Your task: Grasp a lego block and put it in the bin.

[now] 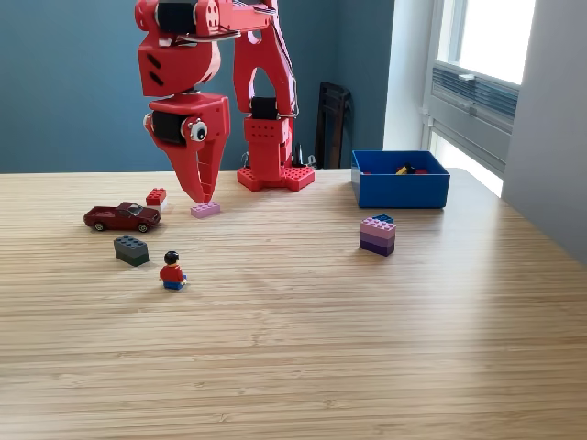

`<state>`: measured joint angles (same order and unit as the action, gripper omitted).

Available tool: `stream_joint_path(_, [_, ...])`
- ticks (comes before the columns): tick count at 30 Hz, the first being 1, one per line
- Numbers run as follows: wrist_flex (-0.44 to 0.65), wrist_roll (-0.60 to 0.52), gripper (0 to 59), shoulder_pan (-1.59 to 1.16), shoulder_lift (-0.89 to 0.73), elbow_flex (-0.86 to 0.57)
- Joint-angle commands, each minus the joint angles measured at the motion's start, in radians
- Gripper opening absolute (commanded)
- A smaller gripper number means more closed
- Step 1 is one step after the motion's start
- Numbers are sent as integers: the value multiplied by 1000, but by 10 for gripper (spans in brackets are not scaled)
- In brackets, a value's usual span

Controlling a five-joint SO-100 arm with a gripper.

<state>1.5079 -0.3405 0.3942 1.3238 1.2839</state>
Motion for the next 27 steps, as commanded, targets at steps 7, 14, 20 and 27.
stream_joint_path(7, [-11, -57, 1, 176, 38, 5])
stream_joint_path(14, [-20, -77, 1, 284, 38, 21])
stream_joint_path(20, [-20, -72, 1, 376, 38, 41])
stream_joint_path(27, [-20, -37, 1, 506, 38, 49])
